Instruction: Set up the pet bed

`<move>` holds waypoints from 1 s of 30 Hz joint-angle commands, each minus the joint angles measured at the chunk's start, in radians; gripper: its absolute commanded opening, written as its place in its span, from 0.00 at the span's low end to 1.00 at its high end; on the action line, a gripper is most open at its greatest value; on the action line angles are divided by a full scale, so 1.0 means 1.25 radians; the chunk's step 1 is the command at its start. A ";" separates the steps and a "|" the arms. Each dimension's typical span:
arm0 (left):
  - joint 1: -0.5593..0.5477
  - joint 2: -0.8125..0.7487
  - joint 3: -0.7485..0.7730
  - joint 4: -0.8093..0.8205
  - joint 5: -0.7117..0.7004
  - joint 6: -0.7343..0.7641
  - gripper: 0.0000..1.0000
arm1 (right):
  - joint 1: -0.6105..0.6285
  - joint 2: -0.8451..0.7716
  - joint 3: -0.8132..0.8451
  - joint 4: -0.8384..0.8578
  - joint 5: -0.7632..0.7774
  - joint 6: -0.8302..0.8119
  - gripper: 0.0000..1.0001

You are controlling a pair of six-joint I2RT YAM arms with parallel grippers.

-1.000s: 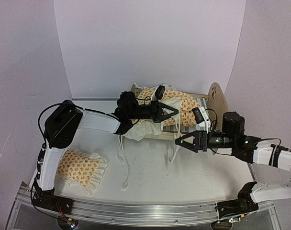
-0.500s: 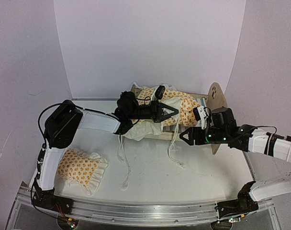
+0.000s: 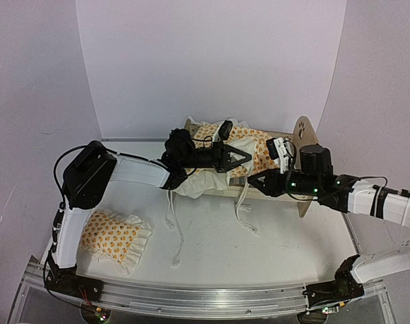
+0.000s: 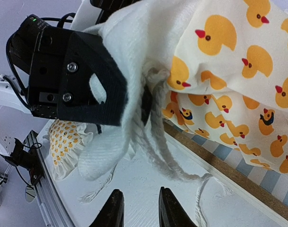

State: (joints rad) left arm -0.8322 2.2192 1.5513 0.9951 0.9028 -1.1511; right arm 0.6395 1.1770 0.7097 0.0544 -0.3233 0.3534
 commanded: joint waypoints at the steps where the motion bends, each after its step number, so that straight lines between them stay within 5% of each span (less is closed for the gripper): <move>1: -0.001 -0.009 0.031 0.039 -0.005 0.003 0.00 | 0.000 0.033 0.030 0.087 -0.006 0.014 0.27; 7: -0.001 -0.010 0.032 0.039 -0.004 0.003 0.00 | 0.000 0.081 0.020 0.125 -0.006 0.015 0.23; 30: -0.001 -0.016 0.027 0.039 -0.004 0.003 0.00 | 0.001 0.187 -0.085 0.391 0.066 0.023 0.42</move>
State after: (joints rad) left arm -0.8322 2.2192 1.5513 0.9947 0.9028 -1.1515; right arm 0.6399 1.3827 0.6189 0.3878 -0.2596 0.3786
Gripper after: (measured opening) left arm 0.008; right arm 0.416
